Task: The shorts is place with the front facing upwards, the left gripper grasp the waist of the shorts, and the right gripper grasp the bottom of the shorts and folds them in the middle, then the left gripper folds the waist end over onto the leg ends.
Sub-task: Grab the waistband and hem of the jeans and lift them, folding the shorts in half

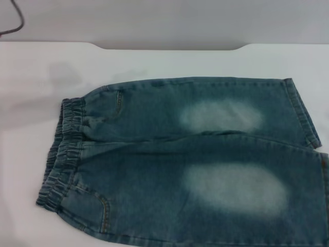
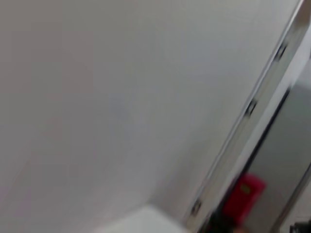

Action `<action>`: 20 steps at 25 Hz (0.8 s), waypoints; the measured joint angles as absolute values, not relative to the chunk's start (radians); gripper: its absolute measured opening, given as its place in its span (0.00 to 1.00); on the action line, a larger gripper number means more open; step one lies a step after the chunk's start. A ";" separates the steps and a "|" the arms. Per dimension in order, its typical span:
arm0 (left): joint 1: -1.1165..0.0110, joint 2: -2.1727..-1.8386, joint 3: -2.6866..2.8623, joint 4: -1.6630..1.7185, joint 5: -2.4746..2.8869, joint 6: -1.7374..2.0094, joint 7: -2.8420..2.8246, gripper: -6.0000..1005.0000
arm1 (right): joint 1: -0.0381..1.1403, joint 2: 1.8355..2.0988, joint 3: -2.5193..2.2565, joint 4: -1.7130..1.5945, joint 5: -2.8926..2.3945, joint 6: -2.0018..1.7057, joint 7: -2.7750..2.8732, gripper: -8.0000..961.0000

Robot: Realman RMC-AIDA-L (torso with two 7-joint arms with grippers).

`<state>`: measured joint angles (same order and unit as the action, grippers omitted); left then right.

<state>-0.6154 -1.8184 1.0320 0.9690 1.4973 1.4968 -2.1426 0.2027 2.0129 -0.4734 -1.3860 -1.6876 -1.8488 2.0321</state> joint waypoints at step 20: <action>-0.634 -1.790 0.825 1.261 2.108 1.996 -2.548 0.81 | 0.321 2.058 -0.663 -1.917 -2.536 -2.176 2.245 0.55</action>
